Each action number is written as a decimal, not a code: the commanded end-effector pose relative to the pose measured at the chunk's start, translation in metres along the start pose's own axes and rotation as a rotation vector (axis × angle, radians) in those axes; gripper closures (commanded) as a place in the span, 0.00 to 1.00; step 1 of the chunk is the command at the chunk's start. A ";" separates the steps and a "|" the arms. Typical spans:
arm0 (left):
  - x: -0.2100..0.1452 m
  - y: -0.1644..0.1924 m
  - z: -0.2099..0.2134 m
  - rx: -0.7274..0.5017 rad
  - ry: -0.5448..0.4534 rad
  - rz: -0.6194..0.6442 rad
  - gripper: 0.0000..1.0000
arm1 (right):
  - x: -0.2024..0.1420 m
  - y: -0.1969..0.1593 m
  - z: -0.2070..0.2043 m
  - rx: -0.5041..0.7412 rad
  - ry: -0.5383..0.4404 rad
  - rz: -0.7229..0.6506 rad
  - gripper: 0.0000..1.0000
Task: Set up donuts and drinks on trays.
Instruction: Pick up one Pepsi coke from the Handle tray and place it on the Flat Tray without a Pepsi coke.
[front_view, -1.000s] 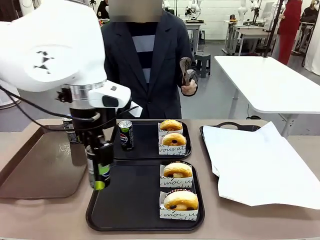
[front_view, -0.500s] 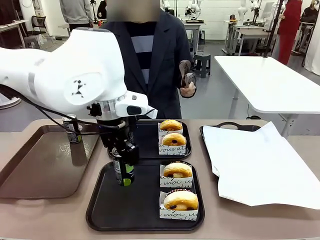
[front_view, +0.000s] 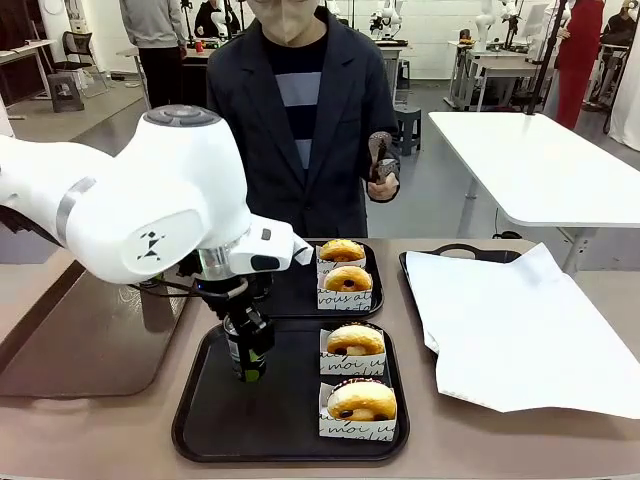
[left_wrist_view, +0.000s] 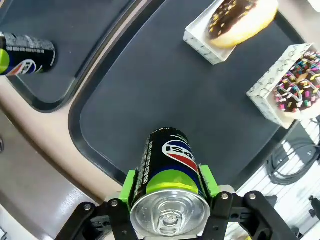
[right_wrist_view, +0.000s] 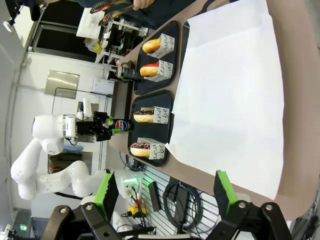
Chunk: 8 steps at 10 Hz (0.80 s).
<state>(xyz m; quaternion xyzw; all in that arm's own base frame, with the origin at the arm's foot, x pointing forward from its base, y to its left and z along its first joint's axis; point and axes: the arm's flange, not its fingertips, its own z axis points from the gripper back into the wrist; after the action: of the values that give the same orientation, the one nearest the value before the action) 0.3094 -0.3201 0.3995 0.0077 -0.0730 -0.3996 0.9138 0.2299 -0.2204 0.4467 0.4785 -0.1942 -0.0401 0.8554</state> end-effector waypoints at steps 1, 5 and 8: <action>0.002 0.000 -0.011 0.046 0.001 0.037 0.41 | 0.001 -0.001 -0.001 0.021 -0.015 0.017 0.00; 0.003 0.007 -0.028 0.040 0.050 0.056 0.41 | 0.001 -0.001 -0.001 0.021 -0.015 0.017 0.00; 0.003 0.011 -0.032 0.030 0.070 0.068 0.41 | 0.001 -0.001 -0.001 0.021 -0.015 0.017 0.00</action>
<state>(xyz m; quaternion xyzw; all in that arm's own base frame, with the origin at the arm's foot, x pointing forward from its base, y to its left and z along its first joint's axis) 0.3177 -0.3138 0.3720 0.0205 -0.0455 -0.3808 0.9233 0.2300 -0.2204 0.4467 0.4785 -0.1942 -0.0400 0.8554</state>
